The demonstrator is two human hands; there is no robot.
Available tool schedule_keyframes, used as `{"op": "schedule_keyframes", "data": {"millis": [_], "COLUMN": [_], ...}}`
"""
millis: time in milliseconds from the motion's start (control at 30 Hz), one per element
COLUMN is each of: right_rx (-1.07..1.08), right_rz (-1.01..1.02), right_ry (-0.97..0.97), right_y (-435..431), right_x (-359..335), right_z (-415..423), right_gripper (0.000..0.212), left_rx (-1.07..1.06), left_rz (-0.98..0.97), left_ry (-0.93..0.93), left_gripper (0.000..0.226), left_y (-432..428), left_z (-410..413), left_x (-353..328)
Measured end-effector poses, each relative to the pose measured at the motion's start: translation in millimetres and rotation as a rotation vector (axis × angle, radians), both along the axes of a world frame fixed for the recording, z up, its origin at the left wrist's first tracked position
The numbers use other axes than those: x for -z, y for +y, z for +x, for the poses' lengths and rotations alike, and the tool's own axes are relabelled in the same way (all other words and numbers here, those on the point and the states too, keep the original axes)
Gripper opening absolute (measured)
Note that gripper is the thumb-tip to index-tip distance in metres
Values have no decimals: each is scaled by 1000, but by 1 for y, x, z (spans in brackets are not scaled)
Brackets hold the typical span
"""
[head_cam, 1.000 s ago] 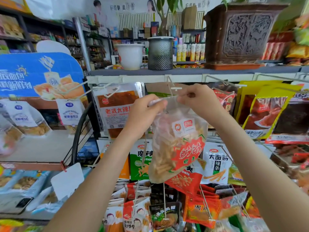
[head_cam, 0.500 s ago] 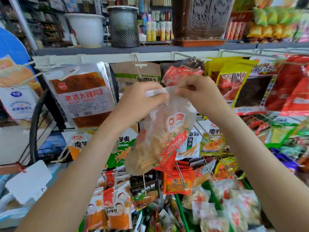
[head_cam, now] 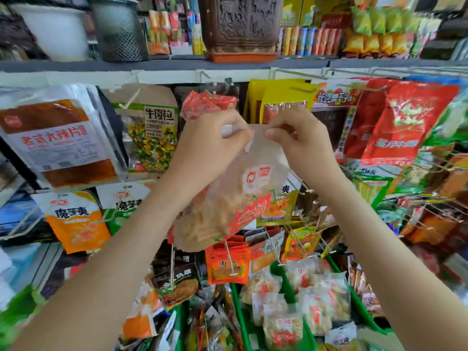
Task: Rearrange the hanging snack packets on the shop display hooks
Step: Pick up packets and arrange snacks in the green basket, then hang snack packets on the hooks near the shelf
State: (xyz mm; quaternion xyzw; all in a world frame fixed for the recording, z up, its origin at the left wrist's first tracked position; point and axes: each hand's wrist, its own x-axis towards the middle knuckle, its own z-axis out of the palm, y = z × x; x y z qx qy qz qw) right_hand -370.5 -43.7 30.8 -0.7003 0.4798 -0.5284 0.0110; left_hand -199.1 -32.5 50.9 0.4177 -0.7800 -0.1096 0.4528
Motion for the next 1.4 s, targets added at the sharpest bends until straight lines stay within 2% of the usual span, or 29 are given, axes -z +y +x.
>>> {"op": "schedule_keyframes", "data": {"millis": [100,200,333,467,533,600,667,700,733,800,867,967,1033,1100,1200,1267,1333,1367,1400], "right_rx": [-21,-50,-83,-103,-112,-116,-122,-126,-126,-107,-68,-7,48,114,344,347,241,215,202], "right_rz": [-12,37,215,400,495,581,654,691,729,791,855,922,924,932,986,1148,1301,1304,1287], "right_ry": [76,149,230,148,120,55,8,-9,-40,-120,-189,-292,-345,-394,-447,-462,-512,-530,-554], "right_y": [8,12,12,19,23,27,28,29,29,30,31,34,34,38,51,58,65,66,64], "right_x": [6,21,71,145,182,219,261,283,307,355,405,472,511,557,634,691,743,760,771], "right_z": [-39,-76,-121,-150,-159,-165,-170,-171,-172,-174,-175,-171,-169,-170,-174,-175,-172,-171,-169], "right_gripper": [3,3,3,4,5,7,9,10,11,13,15,15,20,57,105,123,127,115,97], "left_rx": [-80,-89,-22,71,114,152,160,142,116,70,56,36,-13,-57,-107,-94,-72,-73,-65], "left_rz": [-51,0,277,612,865,1044,1147,1171,1193,1227,1257,1431,1500,1571,1653,1726,1750,1751,1754], "left_ry": [-108,-134,-129,12,79,79,102,90,72,88,81,40,40,45,76,102,93,104,100], "left_gripper": [15,15,18,7,20,49,81,86,75,32,19,4,15,37,35,30,15,13,20], "left_y": [6,6,9,17,20,25,27,27,28,27,22,9,0,-7,-18,-27,-37,-43,-48], "left_z": [-33,-68,-106,-127,-131,-132,-136,-138,-141,-147,-152,-158,-160,-160,-154,-152,-151,-150,-149], "left_x": [11,39,94,161,206,258,311,338,363,409,457,523,566,608,663,691,715,727,737]}}
